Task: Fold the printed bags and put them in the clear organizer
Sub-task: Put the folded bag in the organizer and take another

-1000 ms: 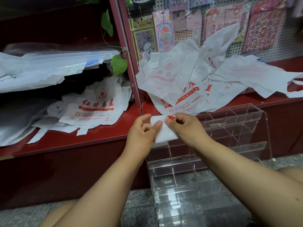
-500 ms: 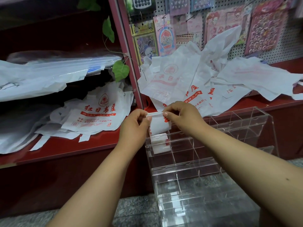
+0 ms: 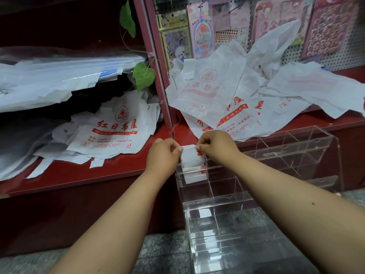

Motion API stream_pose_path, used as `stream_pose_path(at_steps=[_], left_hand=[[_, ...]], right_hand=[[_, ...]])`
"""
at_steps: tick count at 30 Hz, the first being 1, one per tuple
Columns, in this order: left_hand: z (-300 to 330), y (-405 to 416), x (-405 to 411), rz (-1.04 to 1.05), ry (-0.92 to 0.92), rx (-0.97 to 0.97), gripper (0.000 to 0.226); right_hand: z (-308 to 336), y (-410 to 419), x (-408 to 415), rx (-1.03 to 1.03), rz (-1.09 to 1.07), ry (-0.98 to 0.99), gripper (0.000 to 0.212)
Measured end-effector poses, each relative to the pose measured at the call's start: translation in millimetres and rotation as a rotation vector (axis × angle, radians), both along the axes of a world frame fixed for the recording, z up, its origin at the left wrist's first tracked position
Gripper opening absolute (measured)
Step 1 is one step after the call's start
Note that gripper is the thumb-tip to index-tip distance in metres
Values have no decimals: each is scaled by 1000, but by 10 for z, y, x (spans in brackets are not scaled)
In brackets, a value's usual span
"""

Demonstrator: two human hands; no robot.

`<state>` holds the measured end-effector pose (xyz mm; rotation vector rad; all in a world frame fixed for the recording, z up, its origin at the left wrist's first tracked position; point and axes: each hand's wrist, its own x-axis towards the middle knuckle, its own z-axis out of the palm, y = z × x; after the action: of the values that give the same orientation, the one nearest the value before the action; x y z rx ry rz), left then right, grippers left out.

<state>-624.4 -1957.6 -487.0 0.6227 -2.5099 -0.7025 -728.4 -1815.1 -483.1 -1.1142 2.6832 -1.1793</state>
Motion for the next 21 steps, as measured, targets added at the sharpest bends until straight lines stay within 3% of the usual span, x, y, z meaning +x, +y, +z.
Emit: stream_pose_path(at_steps=[4, 9, 13, 16, 19, 21], left_hand=[[-161, -66, -36, -34, -93, 24, 17], [-142, -1, -47, -86, -276, -58, 61], [-95, 31, -25, -89, -271, -31, 67], [-106, -12, 30, -72, -125, 64, 58], [-105, -127, 104, 121, 13, -53, 47], [-94, -266, 167, 249, -35, -159, 46]], right_hand=[[-53, -83, -69, 209, -5, -60, 6], [-109, -215, -135, 388, -2, -72, 12], [-100, -116, -119, 337, 58, -129, 25], [-153, -14, -53, 253, 3, -82, 38], [-191, 48, 4, 134, -33, -37, 26], [-186, 77, 25, 83, -40, -26, 18]])
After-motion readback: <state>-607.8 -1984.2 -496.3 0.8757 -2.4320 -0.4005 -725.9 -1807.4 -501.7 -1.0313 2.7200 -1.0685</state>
